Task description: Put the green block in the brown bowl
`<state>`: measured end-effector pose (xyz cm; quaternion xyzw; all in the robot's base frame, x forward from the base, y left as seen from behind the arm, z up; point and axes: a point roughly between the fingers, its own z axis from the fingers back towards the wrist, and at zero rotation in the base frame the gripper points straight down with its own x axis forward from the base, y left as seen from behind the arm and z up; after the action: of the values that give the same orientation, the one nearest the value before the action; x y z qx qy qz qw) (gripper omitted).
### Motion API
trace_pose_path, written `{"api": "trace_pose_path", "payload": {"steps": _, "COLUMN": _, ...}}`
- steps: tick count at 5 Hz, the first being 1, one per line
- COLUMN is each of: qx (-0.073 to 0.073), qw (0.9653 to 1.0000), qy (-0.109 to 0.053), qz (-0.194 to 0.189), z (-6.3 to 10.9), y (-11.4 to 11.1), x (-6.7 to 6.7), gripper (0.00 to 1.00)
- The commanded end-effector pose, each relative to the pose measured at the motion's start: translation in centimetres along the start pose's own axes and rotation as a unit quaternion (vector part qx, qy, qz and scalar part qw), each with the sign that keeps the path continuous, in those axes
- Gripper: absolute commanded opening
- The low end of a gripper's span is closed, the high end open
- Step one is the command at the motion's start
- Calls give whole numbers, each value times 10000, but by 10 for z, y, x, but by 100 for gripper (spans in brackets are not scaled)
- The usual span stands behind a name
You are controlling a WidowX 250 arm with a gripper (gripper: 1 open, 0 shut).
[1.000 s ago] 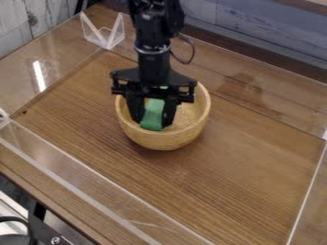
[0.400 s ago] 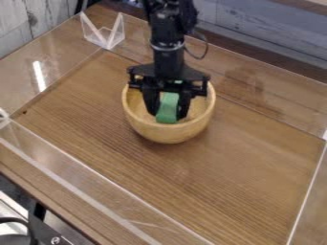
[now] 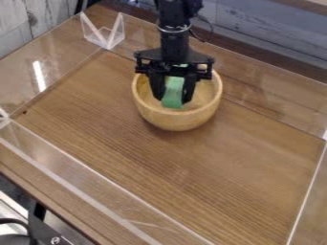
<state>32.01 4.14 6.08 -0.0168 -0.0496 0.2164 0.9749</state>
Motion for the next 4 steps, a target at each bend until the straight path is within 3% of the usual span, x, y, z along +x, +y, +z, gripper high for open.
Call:
{"api": "trace_pose_path", "payload": {"steps": 1, "qx": -43, "qw": 9997, "qy": -238, "qz": 62, "z": 5, "y": 0, "x": 10, "gripper": 0}}
{"api": "trace_pose_path", "payload": {"steps": 2, "qx": -14, "qw": 9998, "qy": -207, "qz": 75, "z": -5, "y": 0, "x": 8, "gripper": 0}}
{"api": "trace_pose_path", "payload": {"steps": 4, "qx": 2, "qw": 9998, "qy": -161, "qz": 101, "z": 16, "y": 5, "x": 34, "gripper": 0}}
